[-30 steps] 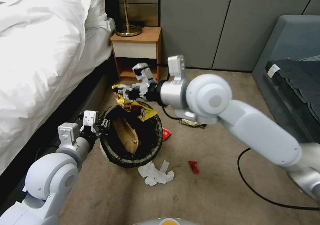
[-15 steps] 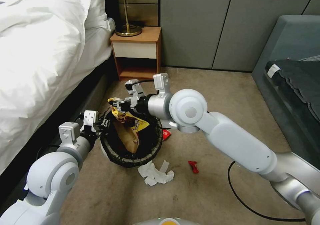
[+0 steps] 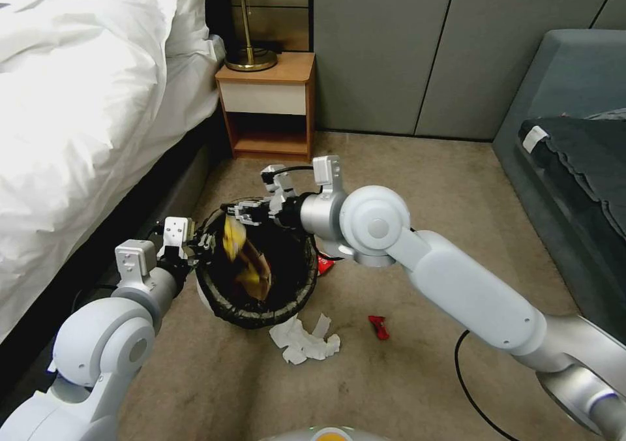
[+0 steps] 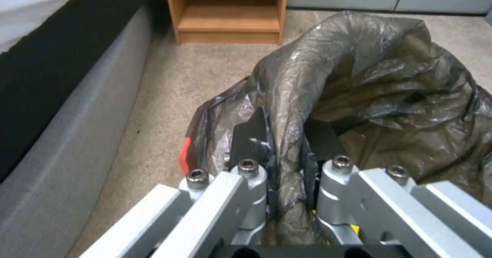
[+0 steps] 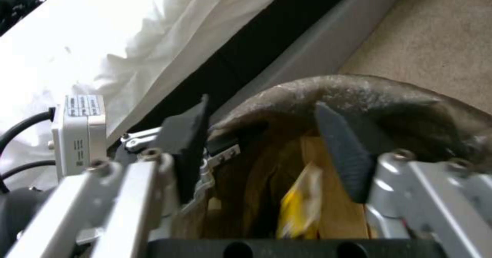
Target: Pick up the trash bin, then pick up the garbage from the floor and place it into the trash bin.
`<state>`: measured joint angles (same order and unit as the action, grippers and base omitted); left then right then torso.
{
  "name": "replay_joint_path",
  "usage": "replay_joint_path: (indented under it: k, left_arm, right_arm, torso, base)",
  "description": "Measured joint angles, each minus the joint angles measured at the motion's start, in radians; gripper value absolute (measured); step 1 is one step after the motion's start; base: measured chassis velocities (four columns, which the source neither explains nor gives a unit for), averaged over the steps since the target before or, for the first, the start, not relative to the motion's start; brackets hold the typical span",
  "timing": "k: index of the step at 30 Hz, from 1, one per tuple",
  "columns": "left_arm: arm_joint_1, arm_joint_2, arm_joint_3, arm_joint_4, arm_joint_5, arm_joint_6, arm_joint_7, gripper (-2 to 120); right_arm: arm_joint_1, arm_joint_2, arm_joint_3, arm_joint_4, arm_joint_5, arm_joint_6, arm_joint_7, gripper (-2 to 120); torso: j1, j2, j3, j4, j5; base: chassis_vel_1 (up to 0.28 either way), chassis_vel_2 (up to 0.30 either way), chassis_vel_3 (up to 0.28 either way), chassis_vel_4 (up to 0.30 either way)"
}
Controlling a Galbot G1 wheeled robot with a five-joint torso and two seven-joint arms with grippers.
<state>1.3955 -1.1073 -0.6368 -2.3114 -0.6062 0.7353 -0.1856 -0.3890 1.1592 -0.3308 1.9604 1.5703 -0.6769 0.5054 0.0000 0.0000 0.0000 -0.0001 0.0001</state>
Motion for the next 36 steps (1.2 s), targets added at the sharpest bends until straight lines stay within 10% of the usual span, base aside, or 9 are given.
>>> replay_joint_path:
  k: [11,22,29,36]
  left_arm:
    - [-0.008,-0.006,-0.002,0.005,0.003,0.000,0.000,6]
    - [-0.009,0.003,-0.008,0.010,0.002,0.000,-0.001,6]
    - [-0.016,-0.002,-0.006,0.018,0.002,0.000,-0.001,6]
    - [-0.008,0.001,-0.012,0.018,-0.002,0.000,0.003,6]
  right_arm:
    - [-0.025,-0.024,0.036,0.044,-0.028,-0.010,0.000,96]
    - [-0.075,-0.133,0.232,0.193,-0.166,-0.057,0.021,100]
    - [-0.324,-0.261,0.480,0.265,-0.659,-0.058,-0.103,100]
    - [-0.662,-0.211,0.714,0.249,-1.011,-0.060,-0.222,100]
  torso:
    - [0.000,0.000,0.000,0.0001,0.0000]
    - [0.000,0.000,0.000,0.0003,0.0000]
    - [0.000,0.000,0.000,0.0002,0.0000]
    - [0.000,0.000,0.000,-0.0003,-0.0001]
  base:
    - [0.000,0.000,0.000,0.000]
    - [0.000,0.000,0.000,0.000]
    - [0.000,0.000,0.000,0.000]
    - [0.000,0.000,0.000,0.000]
